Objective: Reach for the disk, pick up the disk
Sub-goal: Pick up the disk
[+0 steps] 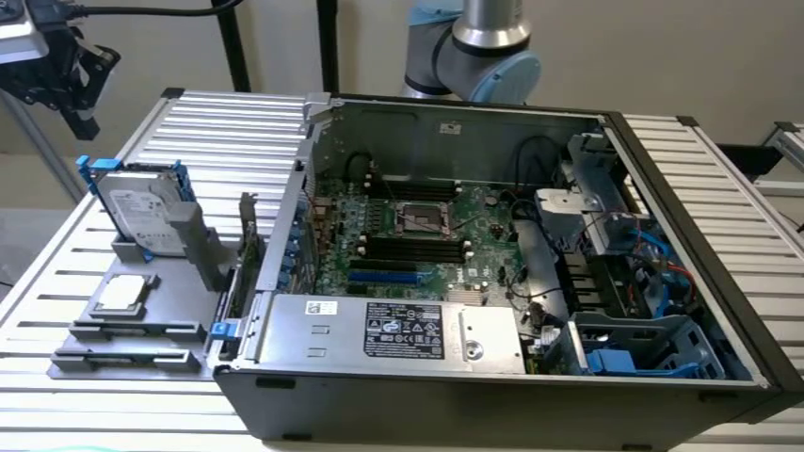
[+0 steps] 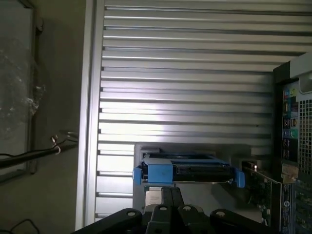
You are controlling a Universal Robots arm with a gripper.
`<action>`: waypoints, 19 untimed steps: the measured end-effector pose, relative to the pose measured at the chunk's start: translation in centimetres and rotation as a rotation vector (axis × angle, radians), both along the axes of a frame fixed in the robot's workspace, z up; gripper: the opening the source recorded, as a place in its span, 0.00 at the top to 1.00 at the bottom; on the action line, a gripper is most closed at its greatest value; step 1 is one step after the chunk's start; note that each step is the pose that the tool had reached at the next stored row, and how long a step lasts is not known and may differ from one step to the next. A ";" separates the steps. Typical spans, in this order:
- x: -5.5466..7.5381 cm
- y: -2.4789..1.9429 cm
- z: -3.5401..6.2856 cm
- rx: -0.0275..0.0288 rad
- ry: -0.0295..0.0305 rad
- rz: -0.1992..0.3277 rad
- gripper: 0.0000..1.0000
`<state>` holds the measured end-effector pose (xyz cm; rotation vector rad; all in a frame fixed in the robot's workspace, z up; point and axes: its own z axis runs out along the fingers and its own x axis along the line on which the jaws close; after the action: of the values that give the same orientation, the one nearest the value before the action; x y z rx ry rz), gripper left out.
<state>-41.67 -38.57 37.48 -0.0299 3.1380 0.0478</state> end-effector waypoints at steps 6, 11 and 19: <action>-0.1 0.26 -0.03 -0.0070 -0.0001 0.000 0.89; -0.1 0.27 -0.03 -0.0070 -0.0002 0.027 0.89; -0.1 0.27 -0.03 -0.0069 -0.0010 0.171 0.89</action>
<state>-41.75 -38.30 37.45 -0.2986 3.1257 0.0372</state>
